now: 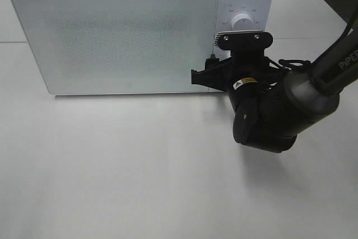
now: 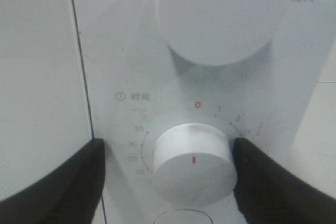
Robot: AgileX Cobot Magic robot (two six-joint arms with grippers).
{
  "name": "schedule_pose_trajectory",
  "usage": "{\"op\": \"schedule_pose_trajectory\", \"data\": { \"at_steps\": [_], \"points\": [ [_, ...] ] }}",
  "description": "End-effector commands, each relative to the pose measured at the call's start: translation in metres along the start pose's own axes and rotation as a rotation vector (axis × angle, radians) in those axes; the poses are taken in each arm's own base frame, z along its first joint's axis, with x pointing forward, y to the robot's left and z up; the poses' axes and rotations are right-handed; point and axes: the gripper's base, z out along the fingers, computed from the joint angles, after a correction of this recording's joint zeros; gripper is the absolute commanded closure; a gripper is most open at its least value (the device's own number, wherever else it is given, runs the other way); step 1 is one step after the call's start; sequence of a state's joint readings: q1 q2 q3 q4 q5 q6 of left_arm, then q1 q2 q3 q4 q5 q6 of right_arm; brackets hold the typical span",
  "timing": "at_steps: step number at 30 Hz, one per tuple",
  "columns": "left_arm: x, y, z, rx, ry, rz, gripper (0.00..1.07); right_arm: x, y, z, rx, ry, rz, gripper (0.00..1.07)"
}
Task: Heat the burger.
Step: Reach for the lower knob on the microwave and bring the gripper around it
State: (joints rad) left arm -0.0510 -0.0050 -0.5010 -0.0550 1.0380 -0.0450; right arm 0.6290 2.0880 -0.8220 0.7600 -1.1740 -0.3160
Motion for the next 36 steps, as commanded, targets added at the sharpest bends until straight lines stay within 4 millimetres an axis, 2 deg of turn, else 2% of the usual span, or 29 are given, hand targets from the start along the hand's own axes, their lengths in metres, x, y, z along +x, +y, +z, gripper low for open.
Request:
{"op": "schedule_pose_trajectory", "data": {
  "at_steps": [1,2,3,4,5,6,9,29,34,36],
  "points": [
    [0.001,0.0,-0.003,0.005,-0.027,0.002,0.06,-0.01,-0.006,0.005,0.047,-0.063,0.032,0.67],
    [0.001,0.0,-0.003,0.005,-0.027,0.002,0.06,-0.01,-0.006,0.005,0.047,-0.063,0.032,0.67],
    [0.001,0.0,-0.003,0.005,-0.027,0.002,0.06,-0.01,-0.006,0.005,0.048,-0.065,0.032,0.73],
    [0.001,0.0,-0.003,0.005,-0.027,0.002,0.06,-0.011,-0.006,0.005,0.049,-0.07,0.031,0.88],
    [0.001,0.0,-0.003,0.005,-0.027,0.002,0.06,-0.011,-0.006,0.005,0.049,-0.07,0.031,0.88],
    [0.001,0.0,-0.003,0.005,-0.027,0.002,0.06,-0.012,-0.006,0.005,0.053,-0.081,0.031,0.98],
    [0.001,0.0,-0.003,0.005,-0.027,0.002,0.06,-0.012,-0.007,0.005,0.055,-0.088,0.031,1.07],
    [0.001,0.0,-0.003,0.005,-0.027,0.002,0.06,-0.017,-0.006,0.005,0.048,-0.144,0.019,1.07],
    [0.001,0.0,-0.003,0.005,-0.027,0.002,0.06,-0.019,-0.002,0.005,0.003,-0.157,0.1,1.07],
    [0.001,0.0,-0.003,0.005,-0.027,0.002,0.06,-0.02,0.003,0.004,-0.073,-0.168,0.263,1.07]
  ]
}}
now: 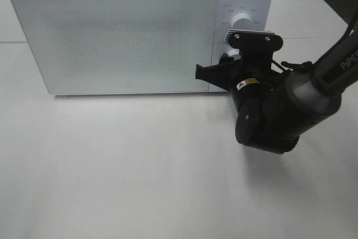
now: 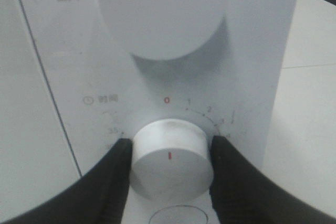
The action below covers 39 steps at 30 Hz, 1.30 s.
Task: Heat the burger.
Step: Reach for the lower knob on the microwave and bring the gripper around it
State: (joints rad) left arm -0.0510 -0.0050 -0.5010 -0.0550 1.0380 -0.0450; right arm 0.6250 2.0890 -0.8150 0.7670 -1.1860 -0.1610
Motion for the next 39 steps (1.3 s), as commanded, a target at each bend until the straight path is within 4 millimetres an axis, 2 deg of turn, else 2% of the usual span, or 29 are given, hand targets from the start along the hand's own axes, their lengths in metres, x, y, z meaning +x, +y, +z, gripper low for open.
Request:
{"op": "schedule_pose_trajectory", "data": {
  "at_steps": [1,3,5,6,8,9,10,11,13,14,15,16,18,19,21,22,23,29,39],
  "points": [
    [0.001,0.0,-0.003,0.005,-0.027,0.002,0.06,-0.02,0.009,0.005,-0.099,-0.156,0.11,1.07],
    [0.001,0.0,-0.003,0.005,-0.027,0.002,0.06,-0.02,0.011,0.005,-0.121,-0.154,0.164,1.07],
    [0.001,0.0,-0.003,0.005,-0.027,0.002,0.06,-0.02,0.015,0.004,-0.179,-0.133,0.39,1.07],
    [0.001,0.0,-0.003,0.005,-0.027,0.002,0.06,-0.02,0.015,0.004,-0.179,-0.133,0.39,1.07],
    [0.001,0.0,-0.003,0.005,-0.027,0.002,0.06,-0.02,0.018,0.004,-0.225,-0.108,0.575,1.07],
    [0.001,0.0,-0.003,0.005,-0.027,0.002,0.06,-0.02,0.018,0.004,-0.225,-0.108,0.575,1.07],
    [0.001,0.0,-0.003,0.005,-0.027,0.002,0.06,-0.021,0.019,0.003,-0.255,-0.086,0.719,1.07],
    [0.001,0.0,-0.003,0.005,-0.027,0.002,0.06,-0.021,0.019,0.003,-0.255,-0.086,0.719,1.07],
    [0.001,0.0,-0.003,0.005,-0.027,0.002,0.06,-0.021,0.021,0.003,-0.279,-0.056,0.921,1.07],
    [0.001,0.0,-0.003,0.005,-0.027,0.002,0.06,-0.021,0.021,0.003,-0.279,-0.056,0.921,1.07],
    [0.001,0.0,-0.003,0.005,-0.027,0.002,0.06,-0.021,0.022,0.003,-0.296,-0.034,1.046,1.07],
    [0.001,0.0,-0.003,0.005,-0.027,0.002,0.06,-0.021,0.022,0.003,-0.296,-0.034,1.046,1.07],
    [0.001,0.0,-0.003,0.005,-0.027,0.002,0.06,-0.021,0.022,0.003,-0.304,-0.004,1.252,1.07],
    [0.001,0.0,-0.003,0.005,-0.027,0.002,0.06,-0.021,0.022,0.003,-0.304,-0.004,1.252,1.07],
    [0.001,0.0,-0.003,0.005,-0.027,0.002,0.06,-0.021,0.021,0.003,-0.312,0.016,1.413,1.07],
    [0.001,0.0,-0.003,0.005,-0.027,0.002,0.06,-0.021,0.021,0.003,-0.312,0.016,1.413,1.07],
    [0.001,0.0,-0.003,0.005,-0.027,0.002,0.06,-0.021,0.022,0.003,-0.316,0.029,1.497,1.07],
    [0.001,0.0,-0.003,0.005,-0.027,0.002,0.06,-0.021,0.022,0.002,-0.321,0.06,1.673,1.07],
    [0.001,0.0,-0.003,0.005,-0.027,0.002,0.06,-0.022,0.022,0.002,-0.324,0.054,1.667,1.07]
  ]
}}
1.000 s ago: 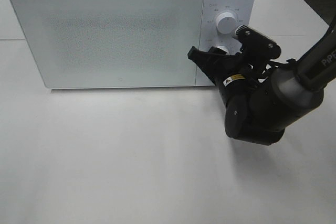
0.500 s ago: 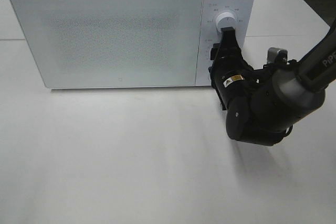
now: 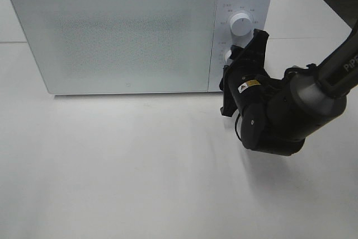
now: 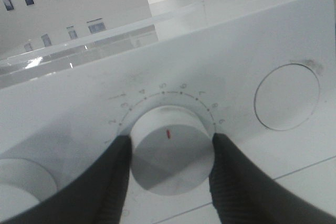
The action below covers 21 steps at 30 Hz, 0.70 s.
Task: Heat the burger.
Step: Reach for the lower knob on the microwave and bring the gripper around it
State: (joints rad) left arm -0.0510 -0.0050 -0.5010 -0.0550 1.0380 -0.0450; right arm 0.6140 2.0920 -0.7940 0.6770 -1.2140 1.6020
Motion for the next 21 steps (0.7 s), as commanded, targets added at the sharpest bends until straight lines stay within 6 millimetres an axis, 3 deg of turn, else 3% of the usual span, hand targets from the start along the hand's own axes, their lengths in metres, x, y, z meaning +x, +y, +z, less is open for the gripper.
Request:
{"op": "schedule_pose_trajectory", "data": {
  "at_steps": [1,13,18,21],
  "points": [
    [0.001,0.0,-0.003,0.005,-0.027,0.002,0.06,0.024,0.02,0.005,-0.147,0.183,-0.039,1.07],
    [0.001,0.0,-0.003,0.005,-0.027,0.002,0.06,0.02,0.023,0.006,-0.177,0.13,-0.069,1.01],
    [0.001,0.0,-0.003,0.005,-0.027,0.002,0.06,0.012,0.024,0.006,-0.19,0.044,-0.098,0.87],
    [0.001,0.0,-0.003,0.005,-0.027,0.002,0.06,0.011,0.024,0.006,-0.189,0.029,-0.094,0.84]
  ]
}}
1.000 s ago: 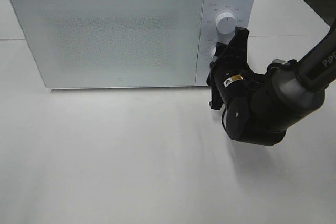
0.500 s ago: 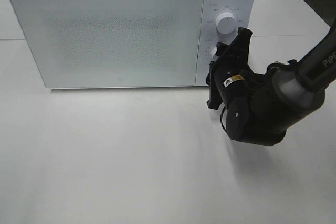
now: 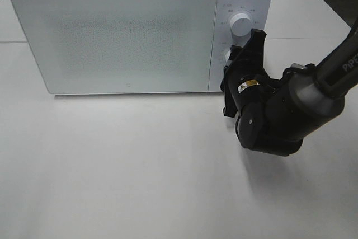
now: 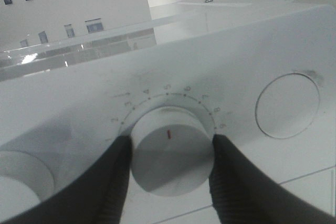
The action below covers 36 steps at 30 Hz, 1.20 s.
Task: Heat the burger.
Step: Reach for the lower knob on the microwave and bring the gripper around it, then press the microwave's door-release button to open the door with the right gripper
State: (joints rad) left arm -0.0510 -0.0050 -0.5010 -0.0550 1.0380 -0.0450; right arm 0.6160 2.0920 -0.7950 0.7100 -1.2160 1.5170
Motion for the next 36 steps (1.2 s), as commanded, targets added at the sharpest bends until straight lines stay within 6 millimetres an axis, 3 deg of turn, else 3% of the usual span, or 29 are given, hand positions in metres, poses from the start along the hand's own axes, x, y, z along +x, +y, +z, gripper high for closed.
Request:
{"op": "schedule_pose_trajectory", "data": {
  "at_steps": [1,3,5,8,10,18,20,23,25,27,28,30,31,35,36],
  "points": [
    [0.001,0.0,-0.003,0.005,-0.027,0.002,0.06,0.009,0.025,0.006,-0.188,0.029,-0.022,0.77],
    [0.001,0.0,-0.003,0.005,-0.027,0.002,0.06,0.009,0.025,0.006,-0.187,0.024,-0.029,0.72],
    [0.001,0.0,-0.003,0.005,-0.027,0.002,0.06,0.005,0.024,0.005,-0.179,0.0,-0.061,0.55],
    [0.001,0.0,-0.003,0.005,-0.027,0.002,0.06,0.004,0.023,0.004,-0.175,-0.005,-0.067,0.52],
    [0.001,0.0,-0.003,0.005,-0.027,0.002,0.06,0.001,0.018,-0.001,-0.148,-0.005,-0.101,0.39],
    [0.001,0.0,-0.003,0.005,-0.027,0.002,0.06,-0.003,0.019,-0.015,-0.085,0.052,-0.239,0.33],
    [0.001,0.0,-0.003,0.005,-0.027,0.002,0.06,-0.004,0.02,-0.027,-0.023,0.112,-0.38,0.33],
    [0.001,0.0,-0.003,0.005,-0.027,0.002,0.06,-0.004,0.019,-0.03,0.011,0.137,-0.426,0.33],
    [0.001,0.0,-0.003,0.005,-0.027,0.002,0.06,-0.007,0.02,-0.045,0.118,0.209,-0.611,0.33],
    [0.001,0.0,-0.003,0.005,-0.027,0.002,0.06,-0.008,0.021,-0.048,0.134,0.224,-0.659,0.33],
    [0.001,0.0,-0.003,0.005,-0.027,0.002,0.06,-0.009,0.025,-0.053,0.169,0.262,-0.785,0.33],
    [0.001,0.0,-0.003,0.005,-0.027,0.002,0.06,-0.008,0.025,-0.056,0.191,0.285,-0.837,0.33],
    [0.001,0.0,-0.003,0.005,-0.027,0.002,0.06,-0.011,0.03,-0.059,0.236,0.331,-0.96,0.33],
    [0.001,0.0,-0.003,0.005,-0.027,0.002,0.06,-0.014,0.037,-0.064,0.269,0.4,-1.12,0.33],
    [0.001,0.0,-0.003,0.005,-0.027,0.002,0.06,-0.018,0.04,-0.067,0.295,0.458,-1.234,0.33]
  ]
}}
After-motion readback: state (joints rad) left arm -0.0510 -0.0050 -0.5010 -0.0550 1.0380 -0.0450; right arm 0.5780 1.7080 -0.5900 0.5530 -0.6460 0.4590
